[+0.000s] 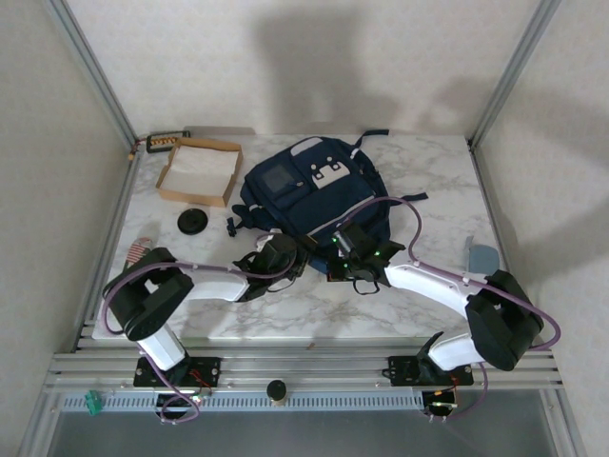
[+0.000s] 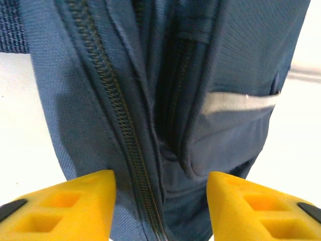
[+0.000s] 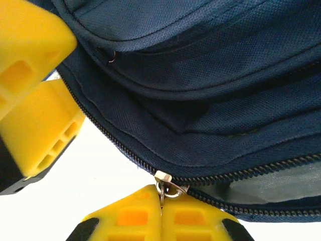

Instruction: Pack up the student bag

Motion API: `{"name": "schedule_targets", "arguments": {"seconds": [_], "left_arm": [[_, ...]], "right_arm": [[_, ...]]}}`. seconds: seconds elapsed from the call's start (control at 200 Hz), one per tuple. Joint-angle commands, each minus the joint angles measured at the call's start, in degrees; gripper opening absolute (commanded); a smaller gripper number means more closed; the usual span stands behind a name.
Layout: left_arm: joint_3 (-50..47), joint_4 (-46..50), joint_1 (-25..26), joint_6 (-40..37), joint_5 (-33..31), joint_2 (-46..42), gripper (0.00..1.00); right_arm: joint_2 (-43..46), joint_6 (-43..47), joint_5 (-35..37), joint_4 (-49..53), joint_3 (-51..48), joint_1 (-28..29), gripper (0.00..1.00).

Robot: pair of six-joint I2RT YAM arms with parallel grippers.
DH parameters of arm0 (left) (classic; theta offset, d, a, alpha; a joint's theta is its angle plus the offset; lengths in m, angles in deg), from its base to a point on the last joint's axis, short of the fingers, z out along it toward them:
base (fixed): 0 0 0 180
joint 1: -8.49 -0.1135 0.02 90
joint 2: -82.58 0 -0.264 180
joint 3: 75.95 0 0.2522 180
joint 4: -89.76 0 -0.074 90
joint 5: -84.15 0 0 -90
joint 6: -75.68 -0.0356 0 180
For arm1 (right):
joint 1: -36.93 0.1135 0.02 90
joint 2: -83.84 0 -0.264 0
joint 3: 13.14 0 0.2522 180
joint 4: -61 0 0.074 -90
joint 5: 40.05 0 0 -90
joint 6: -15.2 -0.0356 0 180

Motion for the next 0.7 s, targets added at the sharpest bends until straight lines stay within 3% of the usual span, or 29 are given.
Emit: {"name": "schedule_targets", "arguments": {"seconds": [0.0, 0.215, 0.456, 0.601, 0.696], "left_arm": [[0.0, -1.9, 0.8, 3.7, -4.6, 1.3, 0.34], [1.2, 5.4, 0.6, 0.5, -9.5, -0.5, 0.00], [-0.6, 15.6, -1.1, -6.8, -14.9, -8.6, 0.00], [0.2, 25.1, -5.7, -16.7, -14.5, -12.5, 0.00], [-3.6, 23.5, -10.1, -21.9, -13.0, -17.0, 0.00]], "right_arm": [[-0.9, 1.2, -0.8, -0.5, 0.4, -0.2, 0.00], [0.9, 1.1, 2.4, 3.8, 0.7, -0.3, 0.00], [6.8, -0.3, 6.1, 11.3, -0.9, -1.5, 0.00], [11.4, 1.2, 4.0, 13.1, -2.2, -4.4, 0.00], [11.7, 3.8, 2.7, 13.6, -2.0, -7.1, 0.00]]}}
